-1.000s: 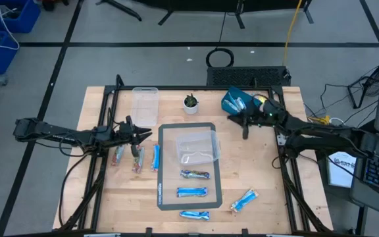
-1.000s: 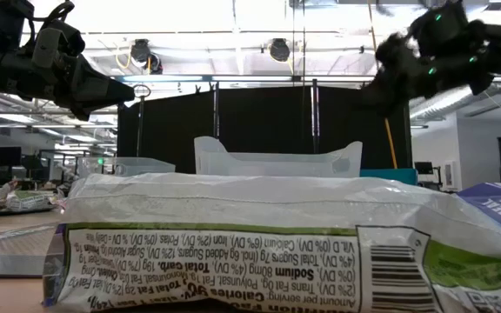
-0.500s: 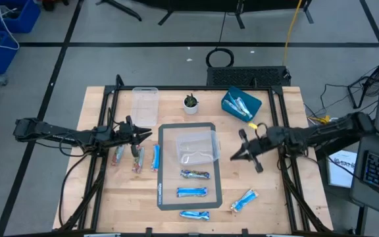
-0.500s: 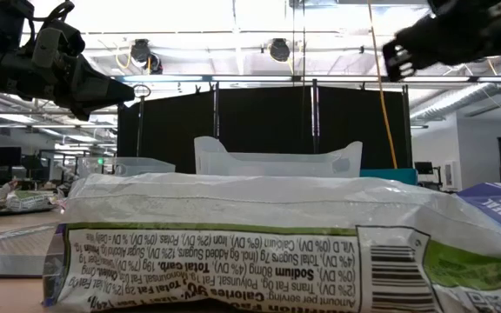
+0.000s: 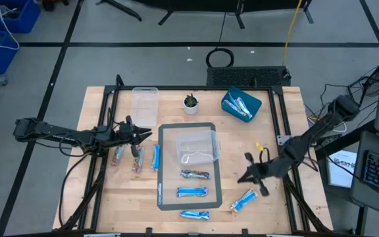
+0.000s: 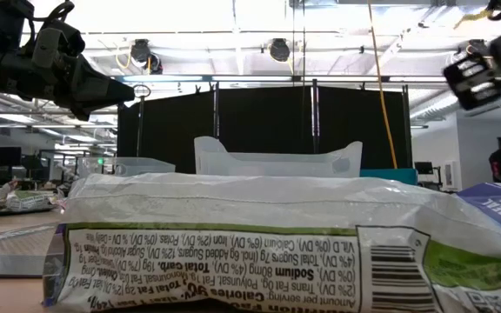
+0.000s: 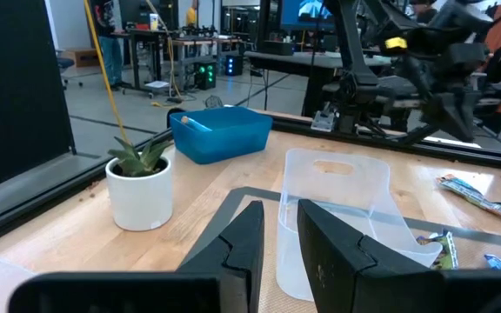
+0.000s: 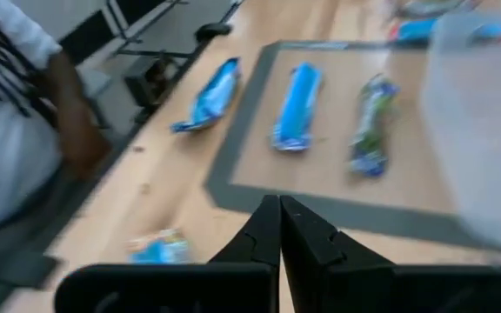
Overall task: Pick and place Granola Bars by type
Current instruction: Put the snack into the right bin
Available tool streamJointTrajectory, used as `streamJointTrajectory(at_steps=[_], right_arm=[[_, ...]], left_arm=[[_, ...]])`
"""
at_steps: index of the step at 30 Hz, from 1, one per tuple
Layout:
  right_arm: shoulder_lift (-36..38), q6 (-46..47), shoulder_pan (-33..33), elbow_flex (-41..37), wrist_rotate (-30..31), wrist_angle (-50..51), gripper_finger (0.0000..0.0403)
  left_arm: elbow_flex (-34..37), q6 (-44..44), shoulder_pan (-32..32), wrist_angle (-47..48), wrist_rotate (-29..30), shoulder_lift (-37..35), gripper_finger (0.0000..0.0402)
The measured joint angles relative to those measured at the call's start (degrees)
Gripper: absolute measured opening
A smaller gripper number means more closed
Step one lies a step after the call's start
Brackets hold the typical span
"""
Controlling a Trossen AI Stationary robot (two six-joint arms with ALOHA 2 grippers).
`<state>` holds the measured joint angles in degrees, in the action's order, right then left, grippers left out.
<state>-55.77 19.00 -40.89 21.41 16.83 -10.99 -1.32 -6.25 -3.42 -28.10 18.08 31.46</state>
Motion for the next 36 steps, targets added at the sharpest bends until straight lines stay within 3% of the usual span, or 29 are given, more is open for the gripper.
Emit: streamJointTrajectory(at_steps=[7,17,24,36], right_arm=[[-7.03,13.29,-5.90,2.10,-0.10,0.06,0.0000],[-14.22,31.74,-6.86,2.10,-2.93,-0.45,0.0000],[-14.88,38.25,-9.81,2.12,-4.89,-5.54,0.0000],[-14.99,52.60,-12.86,2.12,-3.57,-0.26,0.0000]], left_arm=[[0.00,0.01,0.02,0.02,-0.01,0.00,0.0079],[0.00,-0.01,0.00,0.00,-0.01,0.02,0.0079],[0.00,-0.01,0.02,0.00,-0.01,0.00,0.0079],[-0.01,-0.01,0.01,0.00,0.00,0.02,0.0079]])
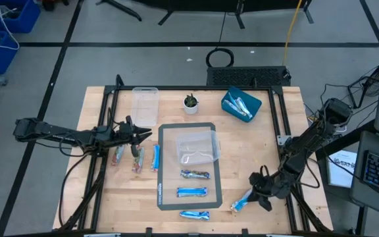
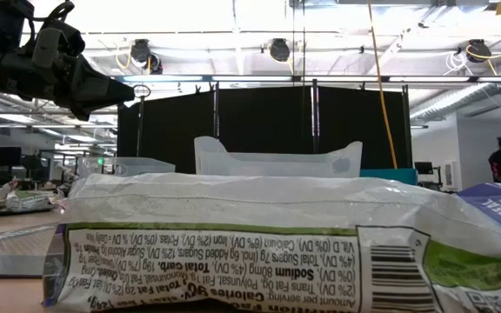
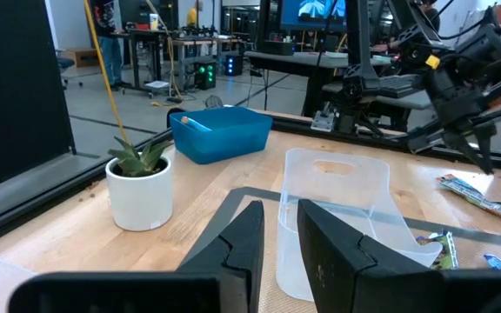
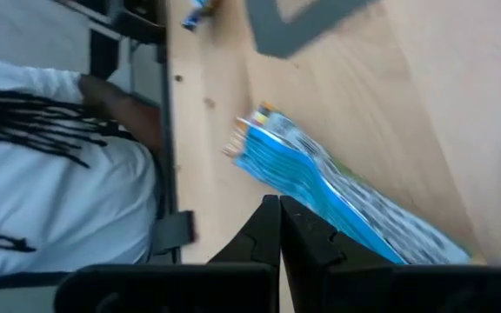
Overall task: Pick and place Granola Bars by type
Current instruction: Put the snack into the right bin
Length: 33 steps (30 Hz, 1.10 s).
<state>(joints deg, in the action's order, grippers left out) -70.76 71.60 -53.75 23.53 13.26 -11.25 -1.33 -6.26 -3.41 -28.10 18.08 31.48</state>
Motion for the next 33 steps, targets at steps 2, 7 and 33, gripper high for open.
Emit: streamJointTrajectory(at_steps=[2,7,33], right_arm=[[0.00,3.19,-0.43,0.00,-0.18,1.79,0.0000],[0.00,5.31,-0.38,0.00,-1.15,4.95,0.0000],[0.00,4.08,0.33,0.03,17.84,24.35,0.0000]], left_arm=[[0.01,0.00,-0.01,0.00,0.00,-0.01,0.0079],[0.00,0.02,0.01,0.01,0.00,-0.01,0.0079],[0.01,0.01,0.01,0.01,0.00,0.00,0.0079]])
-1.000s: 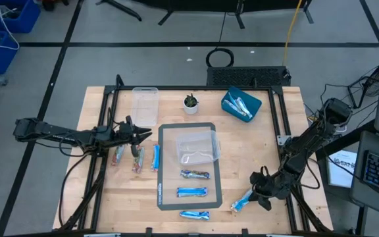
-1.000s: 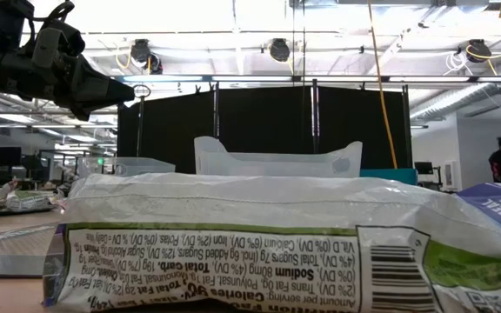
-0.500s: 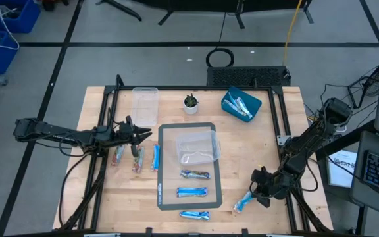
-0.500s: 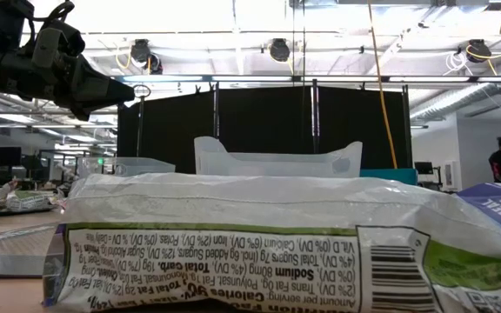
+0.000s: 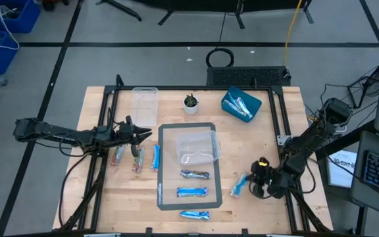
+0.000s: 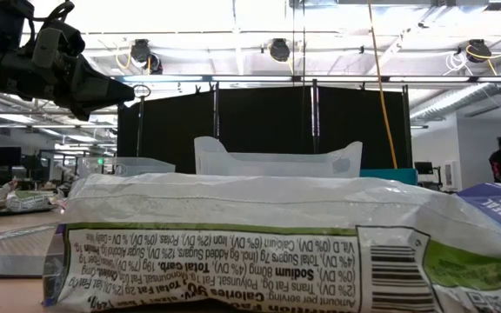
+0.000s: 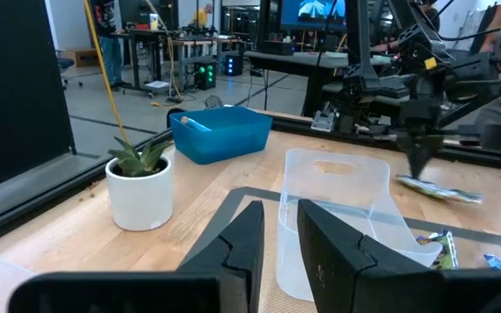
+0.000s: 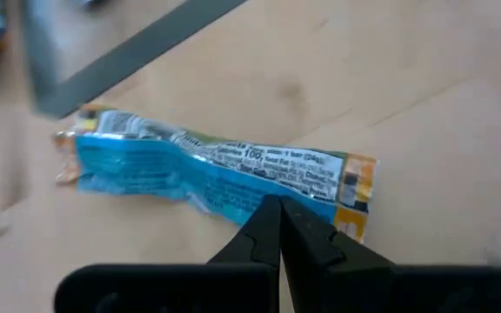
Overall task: Pick and place Granola Bars by type
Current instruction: Put the snack into the right bin
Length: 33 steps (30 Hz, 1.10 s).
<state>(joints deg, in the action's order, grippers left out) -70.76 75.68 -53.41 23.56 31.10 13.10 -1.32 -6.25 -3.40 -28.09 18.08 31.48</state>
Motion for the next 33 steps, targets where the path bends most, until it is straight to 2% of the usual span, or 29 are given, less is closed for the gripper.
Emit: streamJointTrajectory(at_steps=[6,11,17,20,26,29,33], right_arm=[[-0.07,0.09,3.19,-0.12,9.97,7.49,0.0000],[-0.04,0.03,7.30,-2.23,18.31,8.36,0.0000],[-0.04,-1.48,11.57,-4.79,23.46,7.22,0.0000],[0.00,-10.99,11.96,-4.84,24.70,2.14,0.0000],[0.00,-43.08,11.98,-4.02,22.49,-13.48,0.0001],[0.02,-53.79,13.10,-0.60,20.40,-14.15,0.0013],[0.02,-59.58,15.72,5.17,12.71,-9.13,0.0057]], left_arm=[[0.00,0.00,0.00,-0.01,0.00,0.00,0.0079],[0.00,0.01,-0.02,-0.01,-0.01,0.00,0.0079],[-0.01,0.00,0.00,0.00,0.00,-0.01,0.0079],[0.00,0.01,-0.02,-0.01,-0.01,0.00,0.0079],[0.00,-0.01,-0.02,0.00,0.00,0.00,0.0079],[0.00,-0.01,0.00,-0.01,0.01,0.00,0.0079],[0.00,-0.01,0.00,-0.01,0.01,0.00,0.0079]])
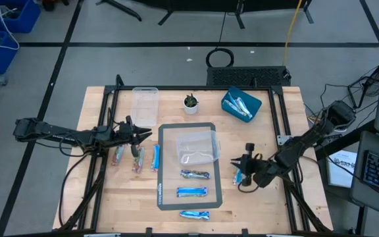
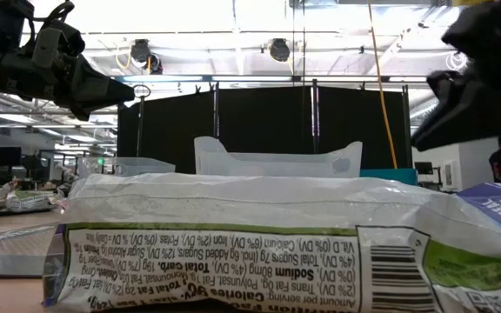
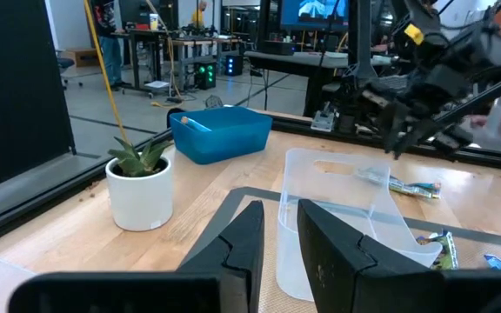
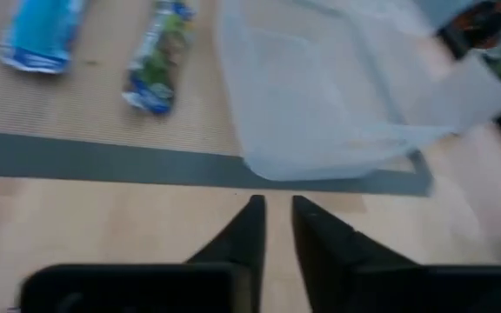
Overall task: Pick and place Granola Bars by type
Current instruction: Put the snack into the right bin
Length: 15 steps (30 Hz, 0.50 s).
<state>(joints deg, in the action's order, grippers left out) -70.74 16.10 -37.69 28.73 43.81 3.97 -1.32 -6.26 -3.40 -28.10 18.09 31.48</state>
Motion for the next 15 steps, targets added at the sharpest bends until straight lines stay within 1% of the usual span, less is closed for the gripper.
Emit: streamJointTrajectory(at_steps=[4,7,9,12,15], right_arm=[[0.00,0.51,2.15,4.54,-8.45,5.00,0.0138],[0.02,2.43,2.95,5.56,-13.39,7.42,0.0204],[0.02,3.72,3.21,5.57,-16.35,10.10,0.0235],[0.00,7.94,3.23,5.57,-20.25,15.16,0.0250],[0.00,12.51,3.23,5.57,-24.95,19.24,0.0244]], left_arm=[[-0.01,0.01,-0.01,0.00,-0.01,0.00,0.0079],[-0.02,0.00,0.00,0.00,-0.02,0.00,0.0079],[-0.01,0.01,-0.01,0.01,-0.02,0.00,0.0079],[0.00,0.02,-0.02,0.02,-0.02,0.00,0.0079],[0.00,0.00,0.00,0.02,-0.01,0.00,0.0079]])
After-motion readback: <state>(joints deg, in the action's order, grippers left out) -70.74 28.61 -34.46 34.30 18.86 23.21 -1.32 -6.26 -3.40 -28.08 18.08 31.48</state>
